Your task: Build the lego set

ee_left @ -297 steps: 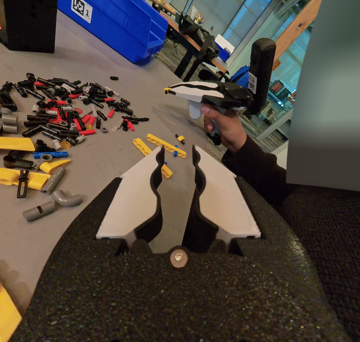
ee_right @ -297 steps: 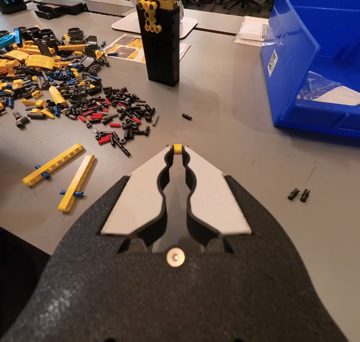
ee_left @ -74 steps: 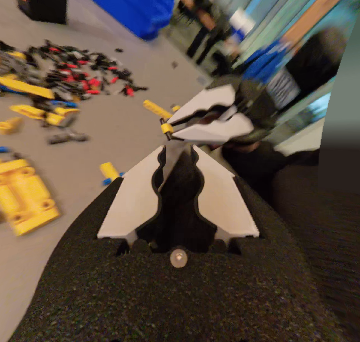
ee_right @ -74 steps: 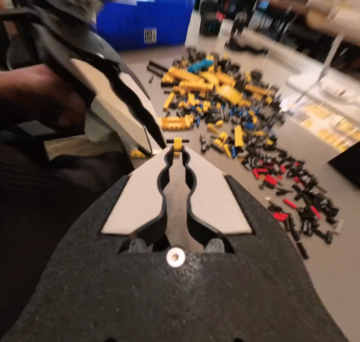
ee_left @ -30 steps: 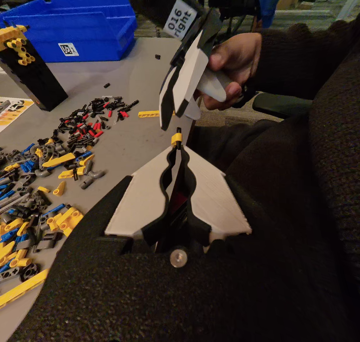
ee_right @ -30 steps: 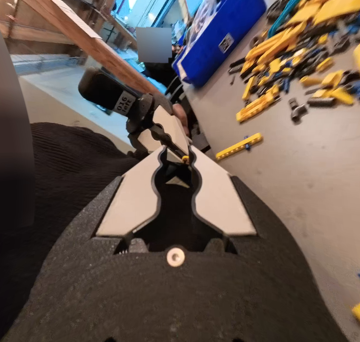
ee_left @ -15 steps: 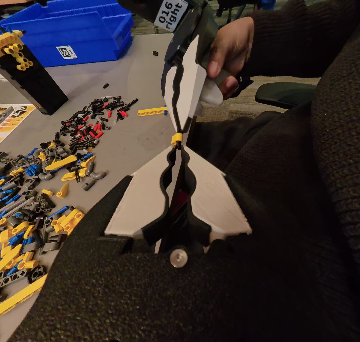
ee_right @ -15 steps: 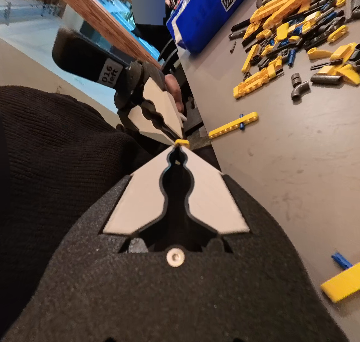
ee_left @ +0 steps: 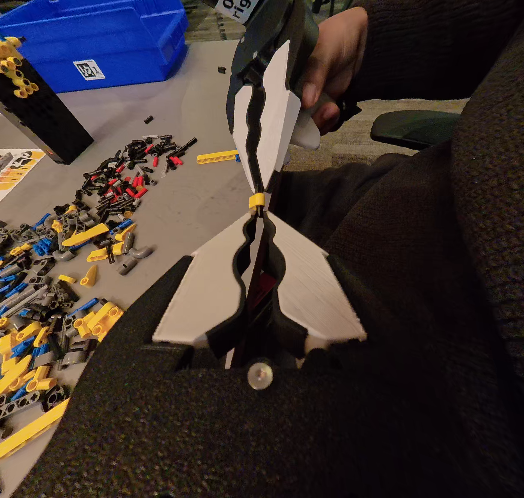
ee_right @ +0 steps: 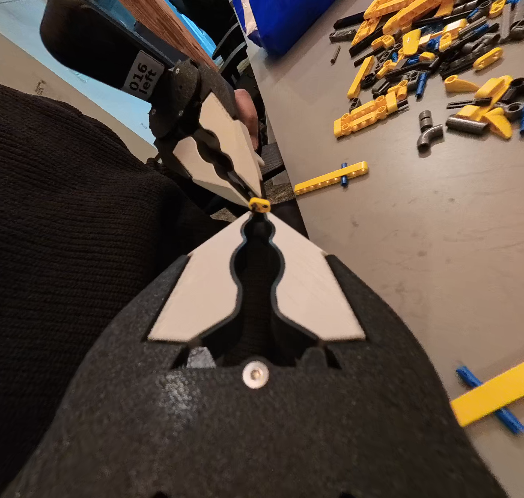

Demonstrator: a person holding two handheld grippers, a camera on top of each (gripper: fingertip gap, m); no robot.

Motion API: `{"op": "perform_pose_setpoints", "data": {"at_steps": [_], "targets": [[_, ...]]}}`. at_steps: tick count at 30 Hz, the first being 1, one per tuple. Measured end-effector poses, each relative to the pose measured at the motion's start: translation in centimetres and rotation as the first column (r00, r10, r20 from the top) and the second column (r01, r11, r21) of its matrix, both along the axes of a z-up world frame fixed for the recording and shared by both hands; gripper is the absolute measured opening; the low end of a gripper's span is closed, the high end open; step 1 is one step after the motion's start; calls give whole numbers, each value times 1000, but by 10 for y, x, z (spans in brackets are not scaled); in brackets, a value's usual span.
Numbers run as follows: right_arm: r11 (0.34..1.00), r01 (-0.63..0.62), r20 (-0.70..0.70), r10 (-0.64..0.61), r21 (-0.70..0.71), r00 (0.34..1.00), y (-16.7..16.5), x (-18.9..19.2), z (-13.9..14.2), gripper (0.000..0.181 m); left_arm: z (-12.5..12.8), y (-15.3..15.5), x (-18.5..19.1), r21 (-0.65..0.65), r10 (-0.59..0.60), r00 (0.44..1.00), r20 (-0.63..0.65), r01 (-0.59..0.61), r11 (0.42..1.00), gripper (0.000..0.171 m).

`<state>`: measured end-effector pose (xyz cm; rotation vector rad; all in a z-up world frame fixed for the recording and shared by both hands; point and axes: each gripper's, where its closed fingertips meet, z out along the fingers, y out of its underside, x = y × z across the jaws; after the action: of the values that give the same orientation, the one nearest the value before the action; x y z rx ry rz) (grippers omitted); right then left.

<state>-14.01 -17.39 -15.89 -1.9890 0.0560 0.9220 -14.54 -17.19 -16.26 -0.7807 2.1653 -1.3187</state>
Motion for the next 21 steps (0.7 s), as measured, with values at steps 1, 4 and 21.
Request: {"op": "perform_pose_setpoints", "data": {"at_steps": [1,4,21], "targets": [[1000,0,0,0,-2,1000,0,0,-1,6,-1,0,0,5,0,1000,1,0,1000,4],[1000,-8,-9,8,-1,1000,-2,-1,0,7,-1,-2,-1,2,-9,1000,-3,9,1000,4],[999,-42,6,42,-11,999,1,-1,-3,2,-5,3,2,22,22,1000,2,-22,1000,5]]}}
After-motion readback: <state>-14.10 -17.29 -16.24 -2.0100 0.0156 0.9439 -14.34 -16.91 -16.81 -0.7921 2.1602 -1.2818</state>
